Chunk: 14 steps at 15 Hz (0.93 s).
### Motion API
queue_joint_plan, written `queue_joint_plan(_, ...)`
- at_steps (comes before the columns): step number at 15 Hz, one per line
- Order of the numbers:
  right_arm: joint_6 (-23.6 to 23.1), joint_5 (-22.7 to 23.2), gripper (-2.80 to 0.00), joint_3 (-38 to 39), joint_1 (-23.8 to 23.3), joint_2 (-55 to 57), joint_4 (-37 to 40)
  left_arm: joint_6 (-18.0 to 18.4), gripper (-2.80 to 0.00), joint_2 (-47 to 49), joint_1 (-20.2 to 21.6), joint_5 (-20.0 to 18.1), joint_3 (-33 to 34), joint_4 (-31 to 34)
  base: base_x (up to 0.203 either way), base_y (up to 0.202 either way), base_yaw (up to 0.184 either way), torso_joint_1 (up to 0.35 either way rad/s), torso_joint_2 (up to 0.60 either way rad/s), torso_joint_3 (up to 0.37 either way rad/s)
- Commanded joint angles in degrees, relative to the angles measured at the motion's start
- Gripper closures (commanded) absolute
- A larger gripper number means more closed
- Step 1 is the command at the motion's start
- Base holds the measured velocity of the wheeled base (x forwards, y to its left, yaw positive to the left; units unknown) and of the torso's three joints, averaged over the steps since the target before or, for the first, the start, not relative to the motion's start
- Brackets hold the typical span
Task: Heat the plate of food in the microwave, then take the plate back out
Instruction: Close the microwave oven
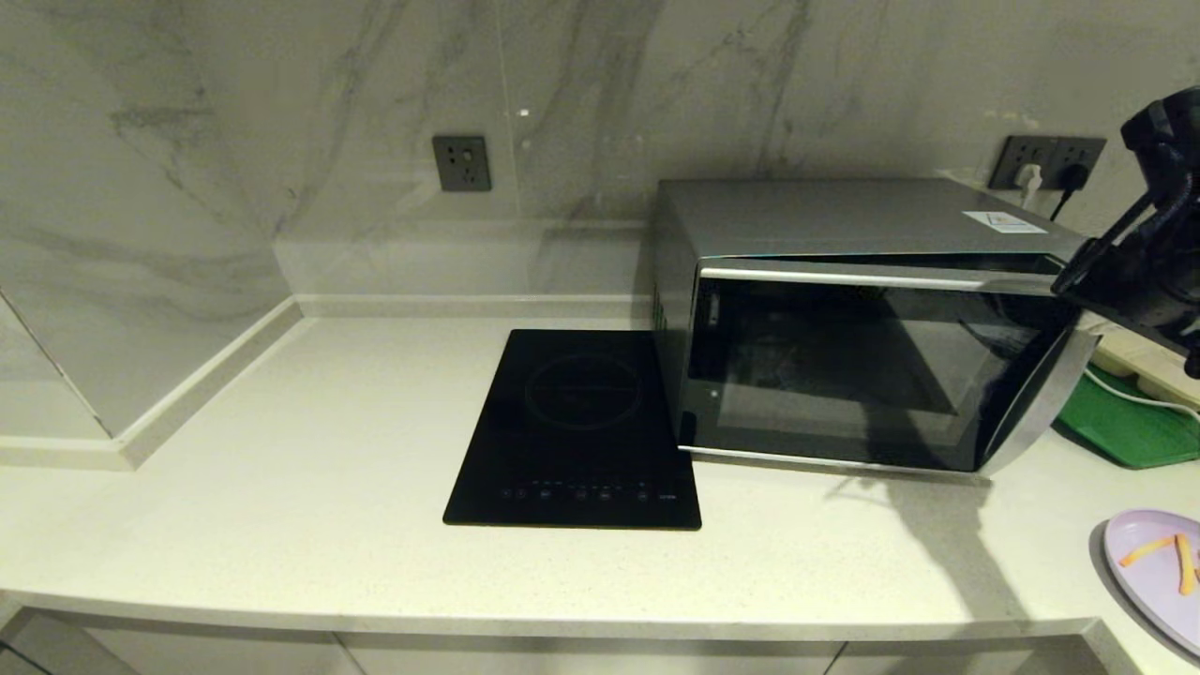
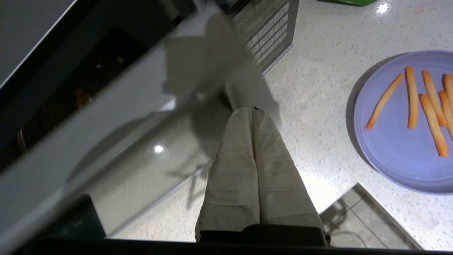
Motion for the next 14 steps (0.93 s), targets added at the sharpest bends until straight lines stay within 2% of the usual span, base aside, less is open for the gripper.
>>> queue_joint_plan(1, 0.2, 0.2, 0.00, -1.6, -1.2, 2.8, 0.1, 0.0, 0.00, 0.0, 0.0, 0.0, 0.0, 0.0, 0.000, 0.000, 0.000, 0.000, 0.00, 0.000)
queue_joint_plan(5, -0.2, 0.6, 0.00, -1.4, -1.2, 2.6, 0.0, 0.0, 0.00, 0.0, 0.0, 0.0, 0.0, 0.0, 0.000, 0.000, 0.000, 0.000, 0.00, 0.000)
queue_joint_plan(8, -0.4, 4.0, 0.00, -1.7, -1.2, 2.4, -0.2, 0.0, 0.00, 0.0, 0.0, 0.0, 0.0, 0.0, 0.000, 0.000, 0.000, 0.000, 0.00, 0.000)
queue_joint_plan(12, -3.3, 8.7, 0.00, -1.1, -1.9, 1.5, -5.5, 0.0, 0.00, 0.0, 0.0, 0.0, 0.0, 0.0, 0.000, 0.000, 0.000, 0.000, 0.00, 0.000)
queue_joint_plan(14, -3.9, 9.3, 0.00, -1.4, -2.0, 1.9, -6.4, 0.0, 0.00, 0.0, 0.0, 0.0, 0.0, 0.0, 0.000, 0.000, 0.000, 0.000, 0.00, 0.000)
